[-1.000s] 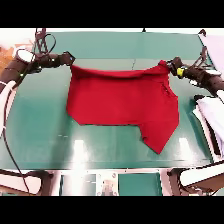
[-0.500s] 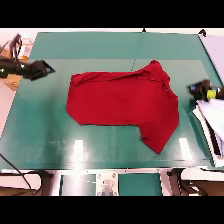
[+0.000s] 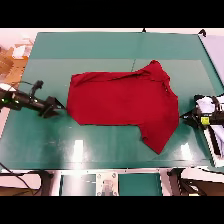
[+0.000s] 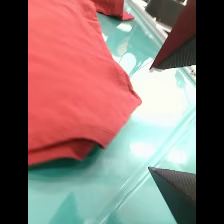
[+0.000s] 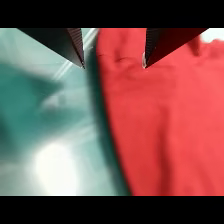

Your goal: Fold the shirts.

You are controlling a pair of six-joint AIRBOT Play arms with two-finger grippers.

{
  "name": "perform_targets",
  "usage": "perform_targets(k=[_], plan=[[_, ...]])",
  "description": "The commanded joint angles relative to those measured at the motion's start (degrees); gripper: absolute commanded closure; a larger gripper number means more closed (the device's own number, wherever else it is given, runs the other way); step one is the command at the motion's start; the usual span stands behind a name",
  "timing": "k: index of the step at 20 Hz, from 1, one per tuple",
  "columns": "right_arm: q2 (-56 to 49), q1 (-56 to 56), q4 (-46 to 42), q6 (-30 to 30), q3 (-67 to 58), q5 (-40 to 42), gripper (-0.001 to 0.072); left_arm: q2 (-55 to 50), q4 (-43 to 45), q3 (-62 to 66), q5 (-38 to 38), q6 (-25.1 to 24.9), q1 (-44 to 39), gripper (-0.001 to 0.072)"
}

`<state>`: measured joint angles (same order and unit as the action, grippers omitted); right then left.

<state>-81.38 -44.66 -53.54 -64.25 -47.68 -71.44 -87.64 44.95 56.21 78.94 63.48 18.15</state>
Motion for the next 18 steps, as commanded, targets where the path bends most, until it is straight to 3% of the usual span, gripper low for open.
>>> perform_targets(k=[1, 6, 7, 9, 10, 12, 16, 18], plan=[[-2.6, 0.7, -1.2, 0.0, 1.2, 2.0, 0.0278, 0.0, -4.3, -7.7, -4.7, -1.9, 0.1, 0.0047], [-5.9, 3.2, -0.9, 0.4, 1.2, 3.8, 0.0280, 0.0, -10.2, -11.9, -17.0, -2.5, -8.5, 0.0048], [-6.0, 3.6, -0.6, 0.4, 1.2, 4.0, 0.0283, 0.0, -11.8, -11.9, -19.5, -2.6, -11.1, 0.0137], [-6.0, 3.8, 0.7, 1.7, 1.2, 4.0, 0.0315, 0.0, -12.8, -11.7, -21.6, -4.2, -14.7, 0.0554], [-6.0, 3.8, 1.5, 2.1, 1.2, 3.9, 0.0433, 0.0, -12.7, -11.4, -20.9, -4.5, -15.3, 0.0678], [-6.0, 3.8, 3.8, 4.0, 1.0, 3.1, 0.0672, 0.3, -12.3, -10.3, -17.8, -4.4, -14.7, 0.0678], [-2.8, 3.8, 10.7, 4.9, -3.3, -0.3, 0.0697, 5.4, -12.2, -4.8, -10.8, -2.3, -11.2, 0.0679], [2.6, 3.8, 19.0, 4.9, -8.3, -2.4, 0.0697, 11.2, -12.2, 0.9, -7.6, -0.5, -9.0, 0.0679]])
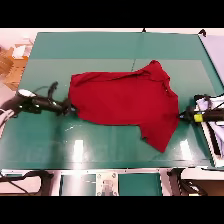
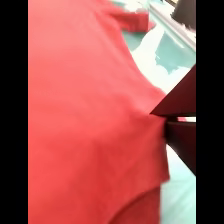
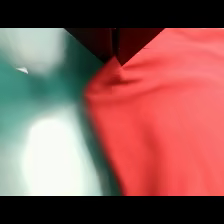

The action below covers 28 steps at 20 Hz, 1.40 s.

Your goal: Fold the shirts.

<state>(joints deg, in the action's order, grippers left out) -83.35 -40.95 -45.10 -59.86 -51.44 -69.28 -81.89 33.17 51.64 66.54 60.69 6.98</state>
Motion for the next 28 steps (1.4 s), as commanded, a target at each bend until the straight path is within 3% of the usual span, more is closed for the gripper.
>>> perform_targets(k=[1, 5, 10, 13, 18, 22, 26, 28], plan=[[8.2, 0.1, 15.4, 0.5, -7.8, -5.1, 0.0697, 8.6, -0.7, 9.3, 6.3, 3.7, 3.0, 0.0679], [23.9, 0.0, 29.4, 0.1, -23.8, -4.3, 0.0697, 19.7, -2.0, 31.2, 11.5, 6.4, 3.2, 0.0679], [38.4, -3.3, 29.4, -5.7, -42.4, 5.4, 0.0697, 24.3, -1.4, 63.5, 12.7, 11.1, 3.2, 0.0678], [42.6, -5.4, 29.4, -5.8, -47.3, 10.6, 0.0697, 24.3, 1.3, 73.6, 12.9, 14.8, 3.2, 0.0678], [42.6, -5.1, 24.5, -7.2, -44.3, 9.6, 0.0697, 24.3, 11.1, 65.5, 15.1, 16.9, 3.2, 0.0679], [41.0, 1.3, 24.5, -3.5, -27.8, 9.6, 0.0697, 20.0, 14.0, 52.2, 12.5, 13.4, 3.2, 0.0678], [33.7, 12.7, 19.9, -0.5, -9.3, 21.1, 0.0698, 7.2, 13.8, 42.9, 12.0, 10.3, 1.1, 0.0678], [26.1, 16.5, 20.0, 2.2, -5.7, 27.1, 0.0697, -1.3, 14.0, 40.8, 9.0, 7.8, -1.9, 0.0678]])
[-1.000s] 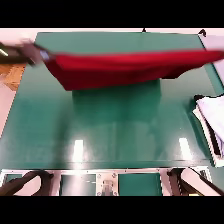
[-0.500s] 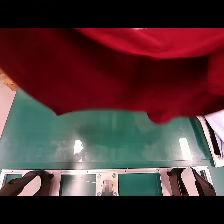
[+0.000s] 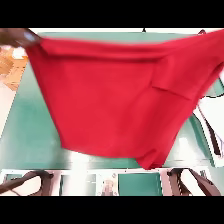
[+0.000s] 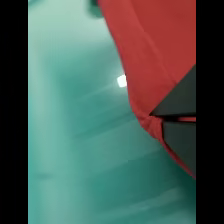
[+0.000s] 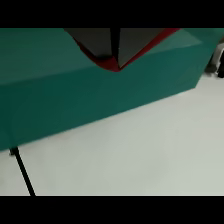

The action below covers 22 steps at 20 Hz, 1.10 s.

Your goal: Fold the shirts.

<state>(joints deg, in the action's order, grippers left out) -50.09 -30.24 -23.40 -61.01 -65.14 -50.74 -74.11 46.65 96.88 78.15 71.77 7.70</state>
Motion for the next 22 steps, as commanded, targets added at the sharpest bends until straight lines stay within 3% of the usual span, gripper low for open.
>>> perform_targets(k=[1, 7, 12, 15, 22], plan=[[-11.7, 7.2, -1.5, 4.2, 7.8, 10.4, 0.0697, -13.7, 0.5, -4.4, -5.4, -3.3, -3.8, 0.0679], [-41.8, 9.1, 0.9, 4.5, -7.2, 11.7, 0.0698, -27.6, -2.3, -4.4, -24.2, -3.2, -5.1, 0.0678], [-52.5, 9.1, 0.9, 4.1, -18.3, 10.4, 0.0697, -28.8, -2.5, -4.4, -31.9, -3.5, -5.1, 0.0678], [-52.6, 8.0, -2.6, 4.1, -18.3, 7.4, 0.0699, -28.8, -1.9, -4.4, -29.6, -4.8, -5.1, 0.0678], [-50.5, 3.1, -18.1, 0.0, -16.3, -9.4, 0.0700, -28.8, 9.0, -4.4, -8.9, -4.8, -5.1, 0.0678]])
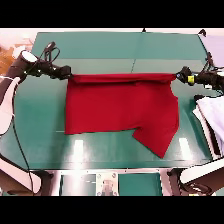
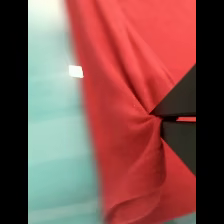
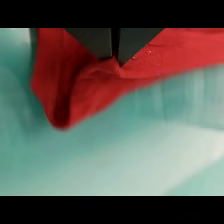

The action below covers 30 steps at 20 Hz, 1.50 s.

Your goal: Fold the shirts.

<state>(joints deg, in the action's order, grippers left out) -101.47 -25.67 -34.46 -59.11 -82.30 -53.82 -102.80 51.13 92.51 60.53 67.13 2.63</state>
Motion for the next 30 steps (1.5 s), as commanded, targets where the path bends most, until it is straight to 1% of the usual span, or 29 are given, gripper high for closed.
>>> perform_targets(k=[1, 5, 8, 15, 18, 19, 20, 21, 22, 23, 25, 27, 29, 30], plan=[[1.5, -1.7, -9.0, -2.0, 1.9, -6.7, 0.0700, -0.1, 5.8, 0.0, 10.1, -0.1, 0.0, 0.0678], [2.0, -1.6, -9.7, -2.0, 6.1, -6.7, 0.0699, -0.2, 6.1, -0.1, 9.9, -0.1, -0.1, 0.0678], [2.0, -1.6, -9.8, -1.9, 8.3, -6.2, 0.0699, -1.3, 6.0, -0.4, 11.3, 0.1, -0.1, 0.0678], [2.0, -1.6, -9.7, -2.0, 8.6, -5.3, 0.0698, -2.6, 4.7, -1.6, 12.7, 0.4, -0.1, 0.0678], [2.0, -1.6, -9.7, -2.0, 8.6, -4.9, 0.0698, -2.6, 4.7, -1.9, 16.8, 0.5, -0.1, 0.0678], [2.0, -1.6, -9.7, -2.0, 8.6, -5.0, 0.0698, -2.6, 5.5, -1.9, 18.4, 1.2, -0.1, 0.0676], [2.0, -1.6, -9.7, -2.0, 8.6, -5.0, 0.0697, -2.6, 6.9, -1.9, 19.4, 3.0, -0.1, 0.0451], [2.0, -1.6, -9.6, -1.9, 8.6, -5.0, 0.0685, -2.5, 8.2, -1.8, 19.8, 5.2, -0.1, 0.0194], [2.1, -1.7, -9.6, -2.0, 8.3, -5.6, 0.0544, -2.5, 9.4, -1.8, 20.3, 6.9, 0.0, 0.0156], [2.1, -1.9, -9.6, -2.0, 7.8, -7.1, 0.0446, -2.4, 10.6, -1.4, 21.4, 8.5, 0.0, 0.0156], [2.9, -3.1, -9.8, -2.6, 6.1, -11.6, 0.0443, -2.4, 14.0, 0.9, 26.1, 11.6, 0.0, 0.0156], [5.1, -5.4, -9.7, -4.1, 5.8, -15.5, 0.0454, -1.6, 19.4, 2.8, 32.2, 15.9, 0.5, 0.0156], [8.1, -7.8, -9.8, -4.6, 6.3, -20.0, 0.0462, 0.7, 21.2, 2.4, 37.1, 19.1, 1.6, 0.0157], [10.4, -8.7, -9.8, -4.9, 7.8, -21.1, 0.0462, 2.8, 21.5, 1.1, 38.0, 20.3, 1.8, 0.0157]])
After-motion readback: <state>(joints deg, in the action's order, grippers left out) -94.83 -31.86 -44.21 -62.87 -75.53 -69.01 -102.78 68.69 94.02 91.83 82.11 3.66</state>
